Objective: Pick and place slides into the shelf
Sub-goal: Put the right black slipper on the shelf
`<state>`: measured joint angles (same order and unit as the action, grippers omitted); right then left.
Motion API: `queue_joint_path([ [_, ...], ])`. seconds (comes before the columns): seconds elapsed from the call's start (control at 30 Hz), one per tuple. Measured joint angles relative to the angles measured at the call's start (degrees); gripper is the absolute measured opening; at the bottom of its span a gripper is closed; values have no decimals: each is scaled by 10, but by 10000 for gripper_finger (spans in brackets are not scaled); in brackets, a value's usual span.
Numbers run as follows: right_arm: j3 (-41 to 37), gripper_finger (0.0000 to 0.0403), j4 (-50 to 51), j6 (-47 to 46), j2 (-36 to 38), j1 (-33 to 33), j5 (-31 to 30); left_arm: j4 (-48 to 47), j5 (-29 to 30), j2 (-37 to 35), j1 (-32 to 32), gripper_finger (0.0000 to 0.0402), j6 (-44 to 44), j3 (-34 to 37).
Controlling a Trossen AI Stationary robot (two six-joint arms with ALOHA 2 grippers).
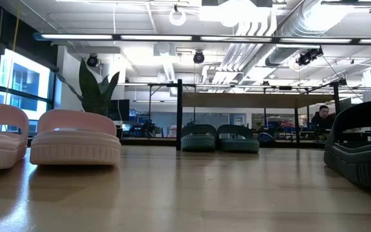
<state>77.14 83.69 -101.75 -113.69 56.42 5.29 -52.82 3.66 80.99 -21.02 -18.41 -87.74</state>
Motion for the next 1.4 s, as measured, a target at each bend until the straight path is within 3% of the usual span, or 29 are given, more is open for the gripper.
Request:
queue_joint_path([
  [0.17, 0, 115, -1, 0, 0, 0, 2, 0, 0, 0, 0, 175, 0, 0],
  [0.43, 0, 7, 3, -11, 0, 0, -7, 0, 0, 0, 0, 175, 0, 0],
  [0.63, 14, 3, 34, -21, 0, 2, -11, 0, 5, 0, 0, 175, 0, 0],
  [0.97, 146, 1, 61, -13, 13, 2, -80, 4, 4, 0, 0, 175, 0, 0],
  [1.07, 200, 1, 64, 2, 13, 2, -134, 5, 4, 0, 0, 175, 0, 0],
  [1.27, 329, 0, 63, 62, 13, -7, -353, 9, 4, 0, 0, 175, 0, 0],
  [1.4, 410, 0, 63, 134, 13, -38, -455, 9, 4, 0, 0, 175, 0, 0],
])
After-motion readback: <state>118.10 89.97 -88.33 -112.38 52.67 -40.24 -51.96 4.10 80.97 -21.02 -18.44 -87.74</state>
